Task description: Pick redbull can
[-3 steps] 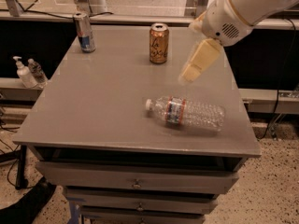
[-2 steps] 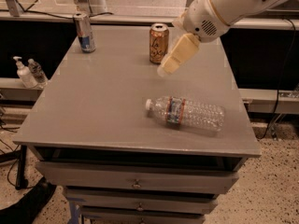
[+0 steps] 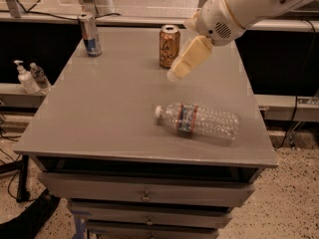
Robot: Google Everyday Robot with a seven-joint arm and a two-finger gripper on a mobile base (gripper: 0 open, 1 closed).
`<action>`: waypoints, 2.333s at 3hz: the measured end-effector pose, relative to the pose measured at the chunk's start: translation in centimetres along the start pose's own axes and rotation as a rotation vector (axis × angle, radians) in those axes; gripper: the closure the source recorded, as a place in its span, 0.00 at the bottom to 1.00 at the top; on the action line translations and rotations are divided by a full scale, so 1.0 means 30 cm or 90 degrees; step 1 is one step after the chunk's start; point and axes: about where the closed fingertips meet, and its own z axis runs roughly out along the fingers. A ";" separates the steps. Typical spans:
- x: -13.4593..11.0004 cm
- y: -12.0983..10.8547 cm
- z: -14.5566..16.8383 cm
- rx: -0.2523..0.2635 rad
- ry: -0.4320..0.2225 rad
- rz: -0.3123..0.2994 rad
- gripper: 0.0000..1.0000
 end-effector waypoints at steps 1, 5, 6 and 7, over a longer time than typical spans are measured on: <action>-0.054 -0.048 0.080 -0.001 -0.047 -0.013 0.00; -0.415 -0.432 0.522 0.017 -0.173 -0.013 0.00; -0.447 -0.499 0.639 0.034 -0.162 0.010 0.00; -0.446 -0.556 0.723 0.046 -0.162 0.040 0.00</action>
Offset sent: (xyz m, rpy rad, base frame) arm 0.1222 0.0881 -0.0052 0.2491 -0.1116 0.0571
